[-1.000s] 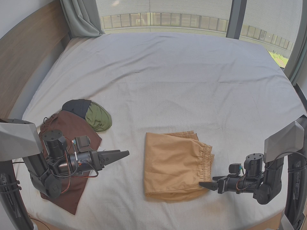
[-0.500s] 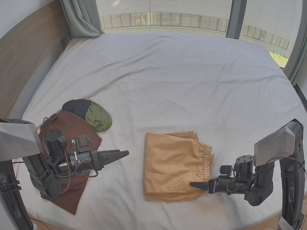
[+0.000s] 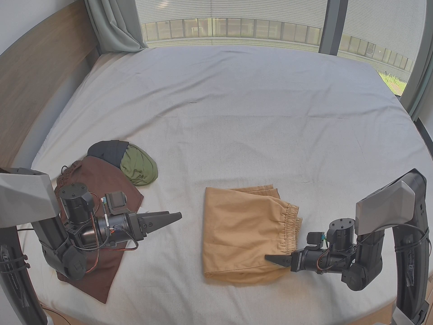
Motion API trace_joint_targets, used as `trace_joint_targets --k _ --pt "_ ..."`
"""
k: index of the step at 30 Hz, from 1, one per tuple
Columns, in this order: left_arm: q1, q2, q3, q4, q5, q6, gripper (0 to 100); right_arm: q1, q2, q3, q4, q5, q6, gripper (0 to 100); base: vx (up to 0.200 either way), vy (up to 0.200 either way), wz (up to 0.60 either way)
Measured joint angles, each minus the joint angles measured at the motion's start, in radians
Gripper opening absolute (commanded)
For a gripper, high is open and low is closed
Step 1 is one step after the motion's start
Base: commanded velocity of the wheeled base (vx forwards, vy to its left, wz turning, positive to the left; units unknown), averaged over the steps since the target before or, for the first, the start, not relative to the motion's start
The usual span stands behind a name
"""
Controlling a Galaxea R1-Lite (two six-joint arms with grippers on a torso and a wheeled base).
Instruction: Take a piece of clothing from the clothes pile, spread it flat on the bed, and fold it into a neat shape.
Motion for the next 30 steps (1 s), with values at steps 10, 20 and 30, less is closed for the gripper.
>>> trace_joint_targets --k 10,20,30 --pt "0.002 -0.022 0.015 0.000 0.000 0.081 100 0.000 -0.001 0.002 0.000 0.001 0.000 0 0.000 0.000 0.00" --pt "0.031 -0.087 0.067 0.001 0.026 0.346 100 0.000 -0.005 0.003 -0.001 0.001 0.000 0 0.000 0.000 0.00" --pt "0.077 -0.106 0.105 0.005 0.226 0.609 100 0.001 -0.014 0.004 -0.002 0.002 -0.002 0 0.000 0.000 0.00"
